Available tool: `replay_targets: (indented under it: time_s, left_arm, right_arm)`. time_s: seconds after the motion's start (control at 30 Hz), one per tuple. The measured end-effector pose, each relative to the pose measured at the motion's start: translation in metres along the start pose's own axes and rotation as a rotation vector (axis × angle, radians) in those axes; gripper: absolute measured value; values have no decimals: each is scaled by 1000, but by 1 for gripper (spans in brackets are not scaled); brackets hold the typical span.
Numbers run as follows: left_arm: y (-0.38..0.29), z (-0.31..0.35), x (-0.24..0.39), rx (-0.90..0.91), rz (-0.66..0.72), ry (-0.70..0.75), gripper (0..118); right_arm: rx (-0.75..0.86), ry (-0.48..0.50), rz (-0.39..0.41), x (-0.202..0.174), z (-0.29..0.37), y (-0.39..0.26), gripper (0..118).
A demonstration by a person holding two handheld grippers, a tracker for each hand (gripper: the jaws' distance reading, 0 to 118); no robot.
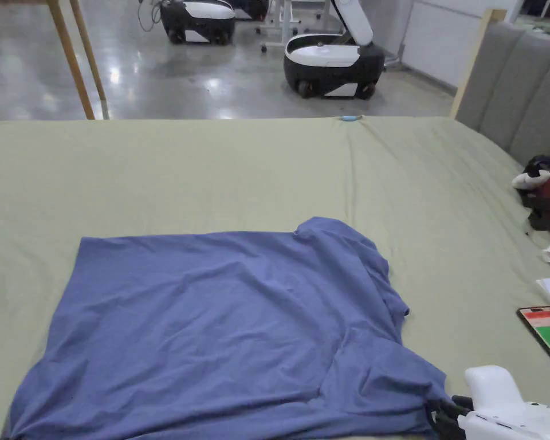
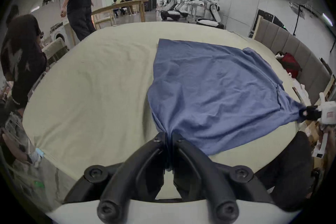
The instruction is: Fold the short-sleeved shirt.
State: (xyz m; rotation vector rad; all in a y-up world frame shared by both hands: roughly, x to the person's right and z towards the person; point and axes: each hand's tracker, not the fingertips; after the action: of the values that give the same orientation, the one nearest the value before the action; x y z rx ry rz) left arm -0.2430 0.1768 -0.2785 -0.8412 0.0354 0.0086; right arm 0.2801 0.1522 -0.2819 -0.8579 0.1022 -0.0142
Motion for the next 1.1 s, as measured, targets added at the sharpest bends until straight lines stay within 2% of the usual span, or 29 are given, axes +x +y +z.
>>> replay_targets:
  time_s: [0.13,0.2,0.27,0.4,0.5,0.57,0.63,0.73,0.77,0.8,0.83,0.87,0.9,0.93,1.03,1.1]
  left_arm:
    - [27,19,-4,75,2,4,5]
    - [52,23,-2,117,-20,19,5]
    - [85,14,2,150,-53,33,5]
    - [142,-35,0,152,-40,26,5]
    - [168,-84,-4,89,-30,78,5]
    - [176,-114,-8,11,25,52,5]
    - [173,-130,-10,-41,93,21,5]
    - [168,-132,-4,-27,78,36,6]
    - [167,-124,-2,-1,81,33,10]
    - [166,-115,-2,44,92,29,23]
    - [164,-102,-2,91,108,22,57]
    - [161,-91,-2,100,112,22,113]
    - [155,-73,-1,188,164,25,117]
    - [149,-60,1,225,108,11,115]
    - [114,-28,7,326,71,-41,118]
    - [85,-18,16,303,68,-22,118]
  right_arm:
    - [122,-11,12,-9,44,31,10]
    - [191,-38,59,-17,56,55,10]
    - [256,-61,71,-23,54,84,10]
    - [262,-83,50,-21,4,140,10]
    - [230,-136,57,-14,-52,164,10]
    - [179,-163,67,-10,-85,170,10]
    - [113,-154,35,-6,-108,170,10]
    - [115,-127,27,-5,-112,162,11]
    - [145,-121,30,-4,-105,158,18]
    - [178,-107,24,-4,-99,156,42]
    - [203,-84,11,-7,-84,151,81]
    - [219,-66,6,-8,-71,145,118]
    - [317,-42,-8,-9,-58,138,116]
    - [316,-23,-24,-14,-48,130,115]
    - [351,1,-35,-32,-23,102,116]
    - [340,1,-33,-54,-2,83,116]
